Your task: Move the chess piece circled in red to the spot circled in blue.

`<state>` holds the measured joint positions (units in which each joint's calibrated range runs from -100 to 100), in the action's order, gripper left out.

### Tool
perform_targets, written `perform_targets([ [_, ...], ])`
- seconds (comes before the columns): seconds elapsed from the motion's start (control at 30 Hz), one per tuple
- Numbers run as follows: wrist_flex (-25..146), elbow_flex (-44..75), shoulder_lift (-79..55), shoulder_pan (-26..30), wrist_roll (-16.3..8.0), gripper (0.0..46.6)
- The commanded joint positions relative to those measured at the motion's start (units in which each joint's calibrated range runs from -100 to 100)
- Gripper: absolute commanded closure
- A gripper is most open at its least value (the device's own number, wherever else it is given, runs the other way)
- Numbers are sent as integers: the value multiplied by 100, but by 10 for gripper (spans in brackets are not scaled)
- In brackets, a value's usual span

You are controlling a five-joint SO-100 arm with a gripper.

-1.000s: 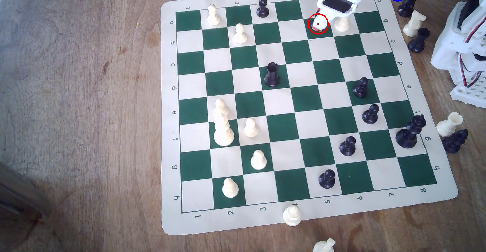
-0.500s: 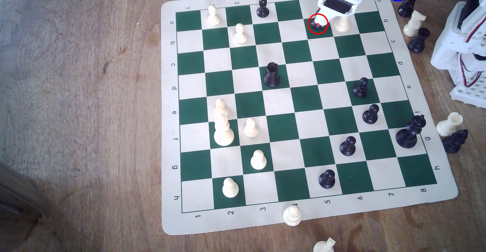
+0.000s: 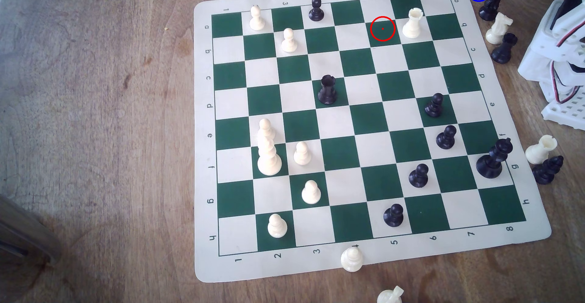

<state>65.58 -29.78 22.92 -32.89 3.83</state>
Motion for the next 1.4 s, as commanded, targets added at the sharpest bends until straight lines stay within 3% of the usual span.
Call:
perform_targets([
  [0.0,518,385,527,-1032,112,464],
  [0.17,445,-277,841,-1822,195,464],
  [0.43,-366,-957,51,-2143,220,464],
  [0.73,-456,-1301,-229,-2691,484,464],
  [1.3,-874,-1836,-169,-2691,518,464],
  [1.33,-882,-1891,-135,-2698,532,407],
  [1.37,-882,-1909,-135,-2706,542,383],
])
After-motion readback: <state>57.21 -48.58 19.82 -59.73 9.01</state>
